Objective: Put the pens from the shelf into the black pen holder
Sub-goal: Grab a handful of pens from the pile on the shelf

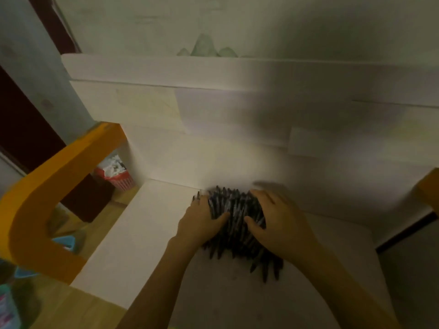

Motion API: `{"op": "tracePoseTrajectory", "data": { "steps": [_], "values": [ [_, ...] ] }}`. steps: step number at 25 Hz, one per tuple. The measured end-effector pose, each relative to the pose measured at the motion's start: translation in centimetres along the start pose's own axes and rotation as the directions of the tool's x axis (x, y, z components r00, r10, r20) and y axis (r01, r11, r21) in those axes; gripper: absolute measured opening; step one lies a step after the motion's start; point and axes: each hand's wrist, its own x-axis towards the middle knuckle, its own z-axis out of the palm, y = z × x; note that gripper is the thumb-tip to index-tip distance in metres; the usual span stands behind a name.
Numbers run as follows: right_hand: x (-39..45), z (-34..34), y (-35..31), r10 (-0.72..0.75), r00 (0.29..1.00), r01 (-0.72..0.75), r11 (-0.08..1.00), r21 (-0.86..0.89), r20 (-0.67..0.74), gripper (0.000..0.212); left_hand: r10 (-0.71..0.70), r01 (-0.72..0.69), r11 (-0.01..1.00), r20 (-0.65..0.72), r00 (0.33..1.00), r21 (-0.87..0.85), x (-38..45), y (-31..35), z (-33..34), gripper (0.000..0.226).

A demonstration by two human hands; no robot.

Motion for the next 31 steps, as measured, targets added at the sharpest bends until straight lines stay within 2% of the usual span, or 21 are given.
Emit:
{"op": "tracePoseTrajectory", "data": {
  "steps": [3, 7, 11, 15, 21, 23, 25, 31],
  "values": [
    [0.9, 1.3, -0.2, 0.039, 0.999, -0.039, 0.999, -0.034, 0.02, 0.067, 0.047, -0.047, 0.999, -0.015, 0.999, -0.014, 1.5, -0.7, 0.8, 0.088],
    [1.5, 2.3, -0.2, 0.075, 0.996, -0.074, 0.996, -0.043, 0.039, 0.068, 0.131, -0.133, 0.991, -0.053, 0.99, -0.022, 2.8, -0.9, 1.3, 0.053],
    [2.2, 3.0, -0.9, 0.091, 0.995, -0.088, 0.994, -0.061, 0.046, 0.068, 0.023, -0.022, 0.999, -0.02, 1.0, 0.026, 4.0, -0.6, 1.7, 0.052],
    [2.6, 3.2, -1.1, 0.09, 0.994, -0.084, 0.993, -0.081, 0.067, 0.066, 0.077, -0.077, 0.996, -0.007, 0.997, 0.034, 4.9, -0.2, 2.0, 0.036],
    [3.0, 3.1, -1.3, 0.082, 0.993, -0.077, 0.995, -0.056, 0.079, 0.062, 0.08, -0.079, 0.997, 0.028, 0.996, -0.025, 5.5, -0.2, 1.4, 0.018],
    [3.0, 3.0, -1.3, 0.08, 0.994, -0.077, 0.996, -0.047, 0.071, 0.061, 0.039, -0.039, 0.998, 0.009, 0.999, -0.049, 5.3, -0.3, 1.0, 0.009],
    [3.2, 2.8, -1.2, 0.072, 0.996, -0.069, 0.996, -0.053, 0.061, 0.06, 0.03, -0.03, 0.995, -0.001, 1.0, -0.095, 4.9, -0.3, 0.5, 0.012],
    [3.3, 1.3, -2.2, 0.071, 0.997, -0.069, 0.994, -0.085, 0.012, 0.06, 0.116, -0.112, 0.987, 0.022, 0.993, -0.119, 3.8, 0.0, -2.7, 0.014]
  ]
}}
